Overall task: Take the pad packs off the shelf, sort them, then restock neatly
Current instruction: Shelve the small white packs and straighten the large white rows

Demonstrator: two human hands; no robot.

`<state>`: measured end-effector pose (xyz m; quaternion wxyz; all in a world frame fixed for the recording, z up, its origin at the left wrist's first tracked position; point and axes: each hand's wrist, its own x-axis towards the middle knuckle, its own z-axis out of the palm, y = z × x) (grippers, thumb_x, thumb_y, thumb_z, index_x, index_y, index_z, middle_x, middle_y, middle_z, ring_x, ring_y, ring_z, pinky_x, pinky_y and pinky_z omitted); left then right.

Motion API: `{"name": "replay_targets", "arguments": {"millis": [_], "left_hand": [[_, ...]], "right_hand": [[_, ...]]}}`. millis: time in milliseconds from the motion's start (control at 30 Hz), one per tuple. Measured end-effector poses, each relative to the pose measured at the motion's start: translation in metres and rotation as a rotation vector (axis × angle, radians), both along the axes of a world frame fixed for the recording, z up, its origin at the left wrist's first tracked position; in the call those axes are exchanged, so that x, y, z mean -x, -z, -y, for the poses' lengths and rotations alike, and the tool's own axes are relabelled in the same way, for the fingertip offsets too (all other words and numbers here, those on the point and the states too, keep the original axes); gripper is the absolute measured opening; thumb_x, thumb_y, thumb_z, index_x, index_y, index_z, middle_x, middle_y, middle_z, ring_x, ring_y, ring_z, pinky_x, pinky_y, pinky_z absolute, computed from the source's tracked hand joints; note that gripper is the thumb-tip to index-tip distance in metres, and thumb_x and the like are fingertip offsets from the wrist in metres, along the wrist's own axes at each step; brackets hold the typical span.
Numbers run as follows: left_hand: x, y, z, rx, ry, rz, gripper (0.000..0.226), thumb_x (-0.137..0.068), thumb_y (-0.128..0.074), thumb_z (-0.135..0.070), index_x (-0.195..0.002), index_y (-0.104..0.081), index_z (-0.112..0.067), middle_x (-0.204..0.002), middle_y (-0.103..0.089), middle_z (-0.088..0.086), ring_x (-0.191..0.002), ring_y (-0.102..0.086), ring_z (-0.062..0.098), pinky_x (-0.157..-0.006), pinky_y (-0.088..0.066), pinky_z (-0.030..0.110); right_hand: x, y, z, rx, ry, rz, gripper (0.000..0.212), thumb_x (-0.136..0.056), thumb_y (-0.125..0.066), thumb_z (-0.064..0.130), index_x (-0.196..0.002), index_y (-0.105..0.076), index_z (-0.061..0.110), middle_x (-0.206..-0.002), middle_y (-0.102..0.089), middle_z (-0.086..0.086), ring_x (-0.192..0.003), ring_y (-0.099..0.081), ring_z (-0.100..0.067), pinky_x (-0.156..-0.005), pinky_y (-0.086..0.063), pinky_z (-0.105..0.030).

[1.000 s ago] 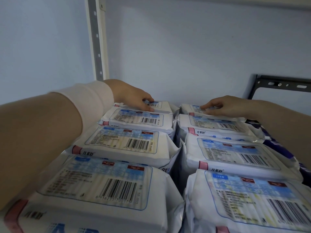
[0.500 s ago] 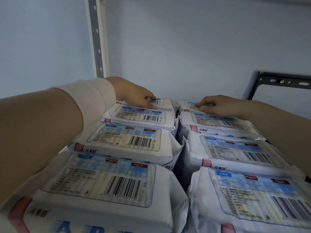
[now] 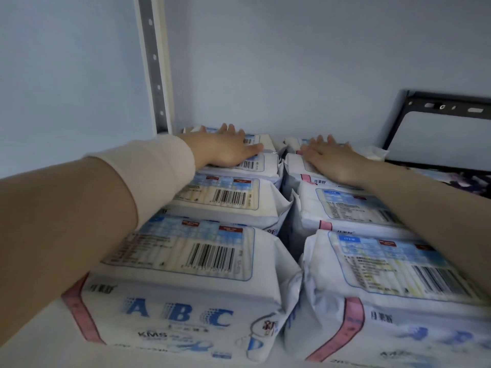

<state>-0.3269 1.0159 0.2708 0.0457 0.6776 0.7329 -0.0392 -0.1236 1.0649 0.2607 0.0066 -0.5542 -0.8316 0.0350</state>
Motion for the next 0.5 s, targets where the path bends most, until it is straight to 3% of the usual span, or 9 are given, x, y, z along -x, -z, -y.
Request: {"name": "replay_targets", "arguments": {"millis": [333,433,500], "left_hand": [[-0.011,-0.007,0.012,0.001,-0.026,0.056,0.067,-0.098,-0.009,-0.051,-0.148,0.001,-0.009,-0.157,0.005,0.010,-0.144,0.005,0.023,-0.113,0.001,0.047],[-0.005,-0.019,0.026,0.015,-0.024,0.184,0.062,-0.098,-0.007,-0.049,-0.148,0.002,-0.014,-0.157,0.006,0.009,-0.144,0.007,0.023,-0.115,0.001,0.042],[0.008,-0.031,0.045,-0.050,-0.034,0.376,0.064,-0.097,-0.008,-0.052,-0.149,-0.005,-0.015,-0.157,-0.002,0.007,-0.144,-0.001,0.023,-0.116,-0.004,0.039]], "right_hand": [[0.001,-0.005,0.009,0.014,0.004,0.008,0.061,-0.099,-0.011,0.046,-0.150,-0.006,0.013,-0.157,0.003,-0.009,-0.145,0.004,-0.022,-0.115,0.003,-0.041],[0.006,-0.014,0.031,0.019,-0.006,-0.027,0.059,-0.100,-0.011,0.043,-0.149,-0.005,0.011,-0.158,0.003,-0.007,-0.145,0.005,-0.021,-0.115,0.003,-0.041],[0.012,-0.017,0.055,0.033,-0.036,-0.058,0.056,-0.101,-0.012,0.039,-0.149,-0.007,0.010,-0.158,0.002,-0.008,-0.145,0.006,-0.022,-0.115,0.003,-0.041]]}}
